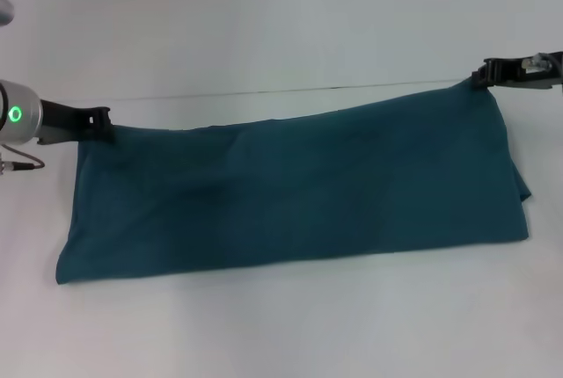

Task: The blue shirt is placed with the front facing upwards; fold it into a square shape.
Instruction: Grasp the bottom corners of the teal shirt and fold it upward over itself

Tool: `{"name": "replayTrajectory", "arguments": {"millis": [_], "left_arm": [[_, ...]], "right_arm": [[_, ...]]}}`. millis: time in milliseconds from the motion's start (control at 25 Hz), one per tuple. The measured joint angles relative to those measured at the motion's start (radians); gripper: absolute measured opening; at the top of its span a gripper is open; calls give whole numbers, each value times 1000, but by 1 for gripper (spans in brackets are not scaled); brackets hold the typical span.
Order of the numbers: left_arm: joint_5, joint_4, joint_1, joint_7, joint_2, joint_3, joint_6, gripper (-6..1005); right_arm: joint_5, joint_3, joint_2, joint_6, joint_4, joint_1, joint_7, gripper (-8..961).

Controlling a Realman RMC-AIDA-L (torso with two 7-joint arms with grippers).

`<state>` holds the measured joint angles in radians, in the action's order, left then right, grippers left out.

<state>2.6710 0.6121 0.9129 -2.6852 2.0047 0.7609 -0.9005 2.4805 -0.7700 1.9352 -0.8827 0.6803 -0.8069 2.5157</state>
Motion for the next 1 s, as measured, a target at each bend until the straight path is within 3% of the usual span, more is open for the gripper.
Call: {"name": "replayTrajectory", "arguments": {"millis": [240,1000], "left_arm": [[0,-3,8,-7,3,0,50,53],[3,-8,3,-17,15,1,89,54]], "right_arm": [[32,-15,-11,70,-67,-44,1,60],[105,-37,0,172,-122,-88,28,63]]}}
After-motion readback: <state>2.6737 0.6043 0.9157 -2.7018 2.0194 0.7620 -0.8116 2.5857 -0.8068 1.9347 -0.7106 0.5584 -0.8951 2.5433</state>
